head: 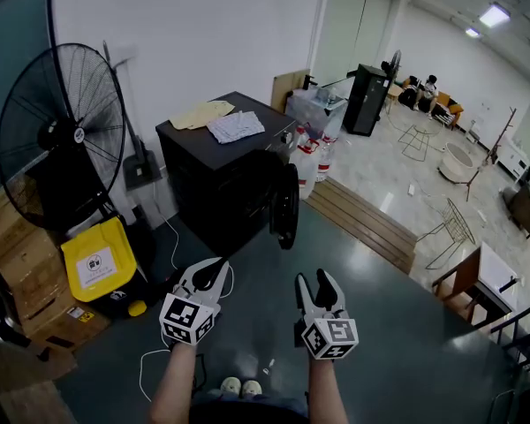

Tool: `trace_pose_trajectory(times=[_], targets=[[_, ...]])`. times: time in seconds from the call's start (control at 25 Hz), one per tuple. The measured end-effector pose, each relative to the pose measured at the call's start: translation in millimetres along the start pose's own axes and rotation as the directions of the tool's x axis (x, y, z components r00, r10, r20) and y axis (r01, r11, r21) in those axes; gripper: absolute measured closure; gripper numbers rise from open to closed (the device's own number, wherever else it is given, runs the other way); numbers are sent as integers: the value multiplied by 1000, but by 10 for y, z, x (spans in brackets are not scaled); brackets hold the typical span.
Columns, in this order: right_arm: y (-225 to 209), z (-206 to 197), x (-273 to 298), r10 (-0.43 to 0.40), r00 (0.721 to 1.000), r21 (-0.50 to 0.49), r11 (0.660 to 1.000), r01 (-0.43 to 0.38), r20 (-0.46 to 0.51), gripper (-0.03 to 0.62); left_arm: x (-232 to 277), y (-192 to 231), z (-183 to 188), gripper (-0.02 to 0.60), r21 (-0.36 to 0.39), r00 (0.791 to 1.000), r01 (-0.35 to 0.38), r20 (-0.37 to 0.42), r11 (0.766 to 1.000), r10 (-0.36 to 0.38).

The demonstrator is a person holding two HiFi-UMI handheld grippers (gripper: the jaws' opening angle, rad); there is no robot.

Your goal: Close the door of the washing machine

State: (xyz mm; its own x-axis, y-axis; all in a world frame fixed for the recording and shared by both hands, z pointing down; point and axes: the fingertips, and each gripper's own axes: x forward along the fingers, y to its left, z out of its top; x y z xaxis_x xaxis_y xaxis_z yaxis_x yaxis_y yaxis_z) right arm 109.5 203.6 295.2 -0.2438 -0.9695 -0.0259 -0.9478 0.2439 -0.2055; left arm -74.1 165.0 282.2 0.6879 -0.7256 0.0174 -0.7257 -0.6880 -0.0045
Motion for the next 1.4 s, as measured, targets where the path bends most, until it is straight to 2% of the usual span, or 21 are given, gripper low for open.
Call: trace_pose_trajectory(times=[0.28,0.56,0.72,0.88,1.0,1.2,1.4], targets=[[-31,-35,6,30,1000,23,999,-30,-2,339,-8,5,-11,581,-4,1000,-19,-3,1000,19],[-152,-225,91,55,998,41,998,-54,-18,332,-47,42,-105,581,1,998,-62,-1,998,62],[-291,-383,288,54,998,57,997,-52,-44,332,-10,181,-269,581,17,995,-90,-31,996,90],[-403,-514,603,44,997,65,997,-39,-70,332,131,508,-343,581,-16,992,-125,-29,992,125],[-500,-612,1003,37,996,58,998,-33,-80,332,417,825,-449,581,-28,992,-125,-29,992,124],[-708,-696,1893,3,997,43,999,1,-80,332,1100,1480,-526,581,-23,996,-82,-30,996,82],[-950,-760,2760,-61,994,53,996,66,-92,332,1853,2088,-551,581,-18,998,-4,-57,1000,3]])
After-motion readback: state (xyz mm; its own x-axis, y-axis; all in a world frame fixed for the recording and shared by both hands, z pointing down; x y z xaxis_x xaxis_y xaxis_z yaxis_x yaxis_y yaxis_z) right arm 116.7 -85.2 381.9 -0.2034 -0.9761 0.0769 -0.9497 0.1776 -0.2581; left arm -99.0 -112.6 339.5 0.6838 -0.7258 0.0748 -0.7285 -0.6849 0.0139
